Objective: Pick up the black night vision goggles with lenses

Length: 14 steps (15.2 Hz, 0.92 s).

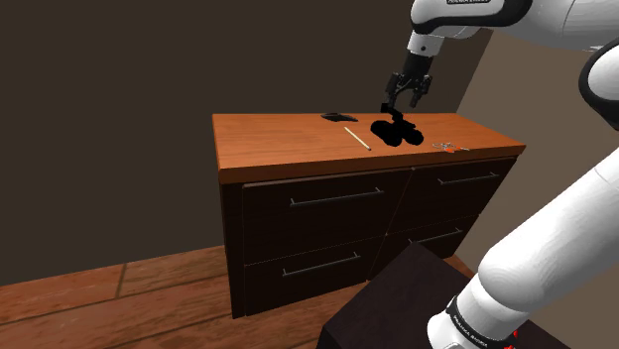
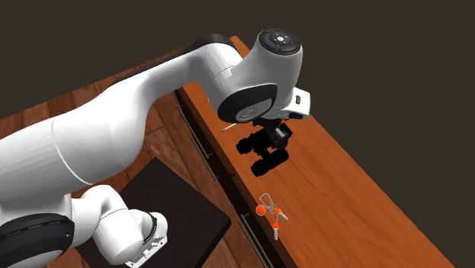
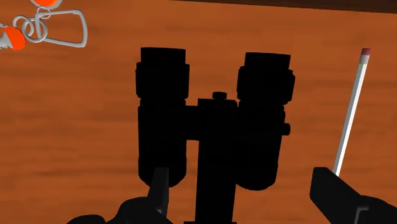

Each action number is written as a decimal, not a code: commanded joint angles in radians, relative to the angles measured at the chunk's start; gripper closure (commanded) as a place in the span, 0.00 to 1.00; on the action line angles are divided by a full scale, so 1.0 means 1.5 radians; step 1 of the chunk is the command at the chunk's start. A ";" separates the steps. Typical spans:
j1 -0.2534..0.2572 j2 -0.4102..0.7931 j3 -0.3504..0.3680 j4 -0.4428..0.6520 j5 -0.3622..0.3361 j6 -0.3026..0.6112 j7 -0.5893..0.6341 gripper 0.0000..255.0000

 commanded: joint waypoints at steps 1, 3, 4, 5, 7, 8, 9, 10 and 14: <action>-0.006 0.015 -0.009 0.010 0.005 0.009 -0.005 0.00; -0.006 0.012 -0.009 -0.011 0.005 0.028 -0.004 0.00; -0.007 0.011 -0.009 -0.022 0.004 0.037 -0.004 0.00; -0.007 0.010 -0.009 -0.032 0.004 0.046 -0.004 0.00; -0.007 0.008 -0.009 -0.052 0.003 0.064 -0.003 0.00; -0.007 0.007 -0.009 -0.057 0.003 0.069 -0.003 0.00; -0.007 0.008 -0.009 -0.057 0.003 0.069 -0.003 0.00; -0.007 0.008 -0.010 -0.056 0.003 0.069 -0.004 1.00; -0.007 0.009 -0.010 -0.055 0.003 0.068 -0.004 1.00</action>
